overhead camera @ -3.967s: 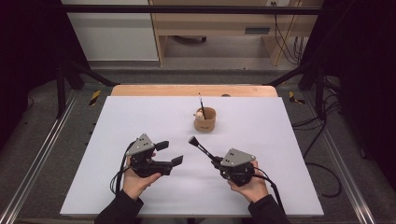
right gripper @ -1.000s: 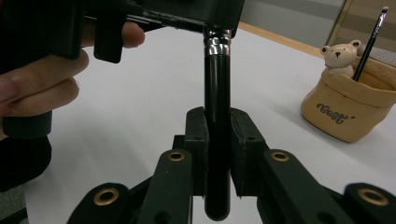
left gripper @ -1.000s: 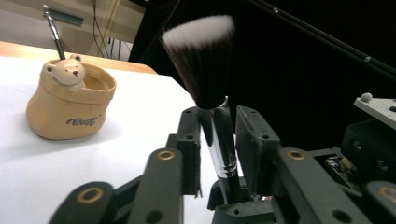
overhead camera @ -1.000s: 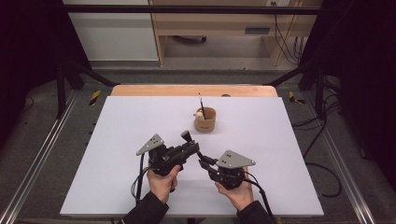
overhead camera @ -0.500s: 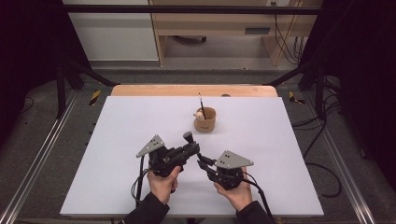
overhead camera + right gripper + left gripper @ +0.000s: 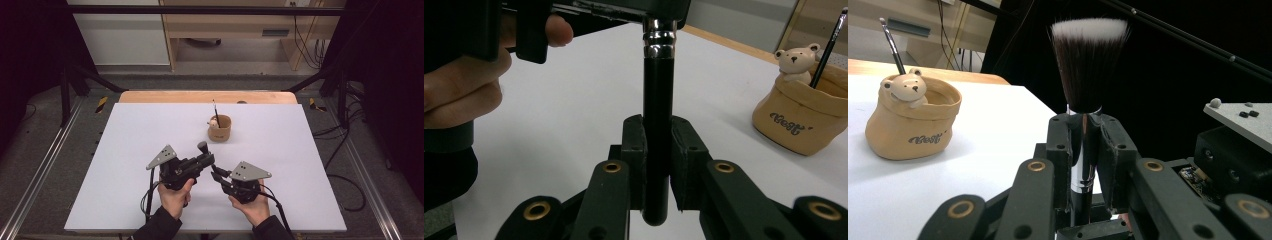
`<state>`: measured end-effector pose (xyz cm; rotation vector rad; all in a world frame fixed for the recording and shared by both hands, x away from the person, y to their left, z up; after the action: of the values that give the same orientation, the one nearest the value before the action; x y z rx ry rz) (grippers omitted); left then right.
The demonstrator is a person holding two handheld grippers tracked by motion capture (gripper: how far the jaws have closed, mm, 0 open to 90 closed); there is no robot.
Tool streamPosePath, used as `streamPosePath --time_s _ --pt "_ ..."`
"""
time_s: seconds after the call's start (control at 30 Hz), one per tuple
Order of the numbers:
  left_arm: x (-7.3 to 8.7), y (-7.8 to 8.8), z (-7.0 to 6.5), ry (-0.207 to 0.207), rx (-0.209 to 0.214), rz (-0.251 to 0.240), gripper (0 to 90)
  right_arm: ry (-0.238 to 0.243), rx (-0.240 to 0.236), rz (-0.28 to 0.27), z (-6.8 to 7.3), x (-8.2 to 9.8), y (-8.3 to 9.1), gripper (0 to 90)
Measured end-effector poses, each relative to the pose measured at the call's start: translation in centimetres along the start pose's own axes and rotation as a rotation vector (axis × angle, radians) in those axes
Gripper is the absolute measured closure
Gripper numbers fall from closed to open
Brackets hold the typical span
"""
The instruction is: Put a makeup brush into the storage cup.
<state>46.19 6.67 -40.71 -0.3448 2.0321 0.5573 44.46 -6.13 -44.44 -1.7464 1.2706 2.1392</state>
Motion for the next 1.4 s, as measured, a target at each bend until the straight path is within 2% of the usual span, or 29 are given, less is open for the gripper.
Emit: streamPosePath --time_s 0.07,0.13,0.23,0.37,0.47,0.7,1.03,1.4 --pt "0.0 0.0 -0.1 -0.011 -0.008 0.002 77.2 -0.001 -0.004 -0.003 0.0 0.0 0.0 76.3" --pt "-0.1 0.0 -0.1 -0.025 -0.017 0.006 77.2 -0.010 -0.005 -0.008 0.0 -0.1 0.0 64.7" --pt "0.0 0.0 -0.2 -0.039 -0.032 0.016 77.2 -0.017 0.005 -0.016 0.0 -0.3 0.1 52.2" --pt "0.2 -0.1 -0.3 -0.059 -0.044 0.033 77.2 -0.039 0.004 -0.016 0.0 -0.6 0.3 47.8" --pt "0.4 -0.4 -0.5 -0.071 -0.048 0.047 77.2 -0.046 0.007 -0.020 -0.1 -0.7 0.4 50.6" --pt "0.8 -0.9 -0.9 -0.102 -0.060 0.075 77.2 -0.051 0.001 -0.023 -0.2 -0.8 0.7 63.3" --pt "1.1 -1.2 -1.3 -0.126 -0.064 0.095 77.2 -0.067 -0.015 -0.025 -0.2 -0.8 0.9 78.0" --pt "0.8 -1.3 -1.4 -0.155 -0.074 0.102 76.2 -0.063 -0.021 -0.030 -0.2 -0.9 1.0 79.3"
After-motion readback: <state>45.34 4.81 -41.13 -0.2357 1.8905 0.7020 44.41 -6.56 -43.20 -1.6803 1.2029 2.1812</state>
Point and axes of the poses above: each handheld gripper's, and its own axes: y roughly backward along the jaws, x roughly out of its underside, z roughly to its left, the point moved 6 cm from there along -y, roughly forward along the jaws, and after that the axes turned 10 degrees about z, right-handed, at the moved point
